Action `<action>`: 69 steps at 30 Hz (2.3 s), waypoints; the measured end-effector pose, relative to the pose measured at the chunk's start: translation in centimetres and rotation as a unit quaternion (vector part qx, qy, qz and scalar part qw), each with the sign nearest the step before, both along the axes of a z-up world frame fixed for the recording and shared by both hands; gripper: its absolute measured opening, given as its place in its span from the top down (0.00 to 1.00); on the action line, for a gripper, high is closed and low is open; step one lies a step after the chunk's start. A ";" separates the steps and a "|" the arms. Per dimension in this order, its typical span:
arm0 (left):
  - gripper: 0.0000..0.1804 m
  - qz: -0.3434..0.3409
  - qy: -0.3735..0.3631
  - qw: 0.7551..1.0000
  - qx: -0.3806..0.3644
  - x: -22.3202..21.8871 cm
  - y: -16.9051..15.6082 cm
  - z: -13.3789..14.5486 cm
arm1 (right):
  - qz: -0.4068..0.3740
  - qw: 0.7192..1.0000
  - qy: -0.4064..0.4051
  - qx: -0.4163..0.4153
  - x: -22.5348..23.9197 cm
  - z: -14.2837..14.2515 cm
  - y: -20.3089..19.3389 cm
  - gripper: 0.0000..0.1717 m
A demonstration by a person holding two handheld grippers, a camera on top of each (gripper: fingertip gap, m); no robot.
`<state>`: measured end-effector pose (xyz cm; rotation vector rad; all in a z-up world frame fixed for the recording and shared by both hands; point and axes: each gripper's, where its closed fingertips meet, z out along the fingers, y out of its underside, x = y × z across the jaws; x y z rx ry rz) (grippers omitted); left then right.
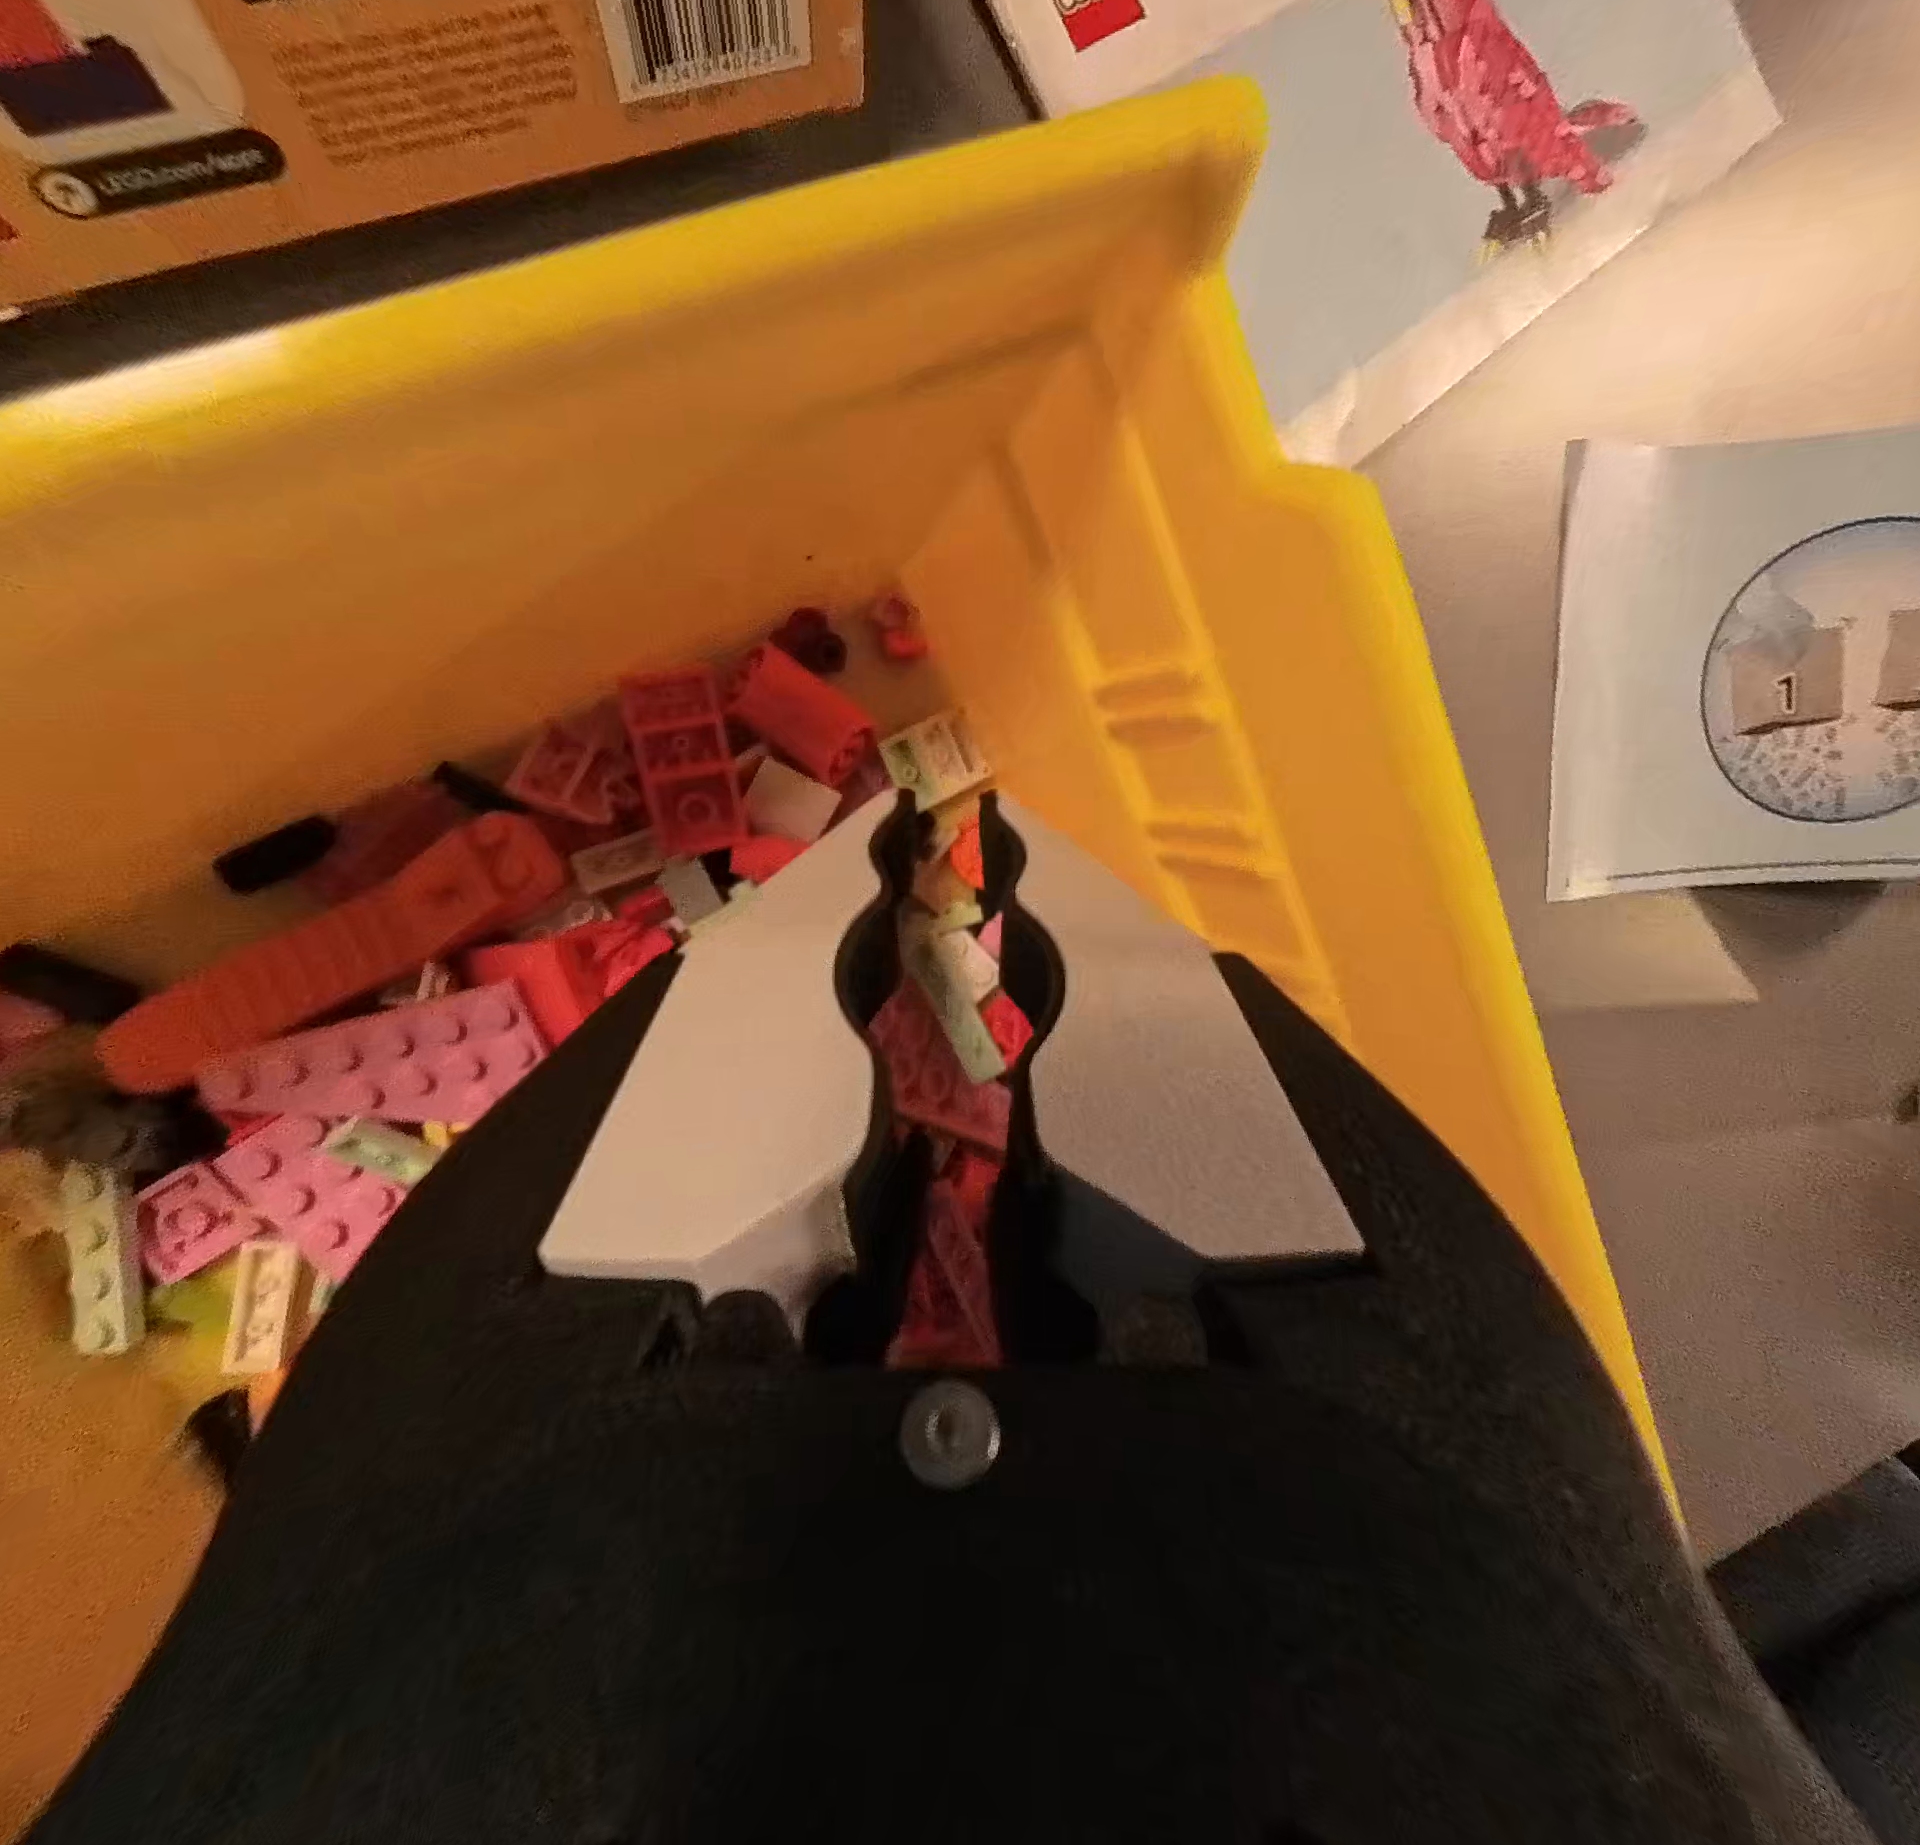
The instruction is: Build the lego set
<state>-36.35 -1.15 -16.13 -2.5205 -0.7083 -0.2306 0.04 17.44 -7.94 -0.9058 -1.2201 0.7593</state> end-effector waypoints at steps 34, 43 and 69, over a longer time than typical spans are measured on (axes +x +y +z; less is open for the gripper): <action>0.87 -0.061 0.038 0.995 0.065 -1.8 -1.5 3.0 | -0.001 1.000 -0.013 0.025 -0.3 -0.4 -0.5 0.96; 0.87 0.039 0.033 0.992 -0.118 -4.7 -10.3 3.5 | 0.005 1.000 -0.014 0.023 -0.4 -0.4 -0.7 0.96; 0.98 0.121 -0.011 0.984 -0.127 -5.9 -9.1 -1.2 | 0.011 1.000 -0.009 0.016 -0.3 -0.3 -0.7 0.96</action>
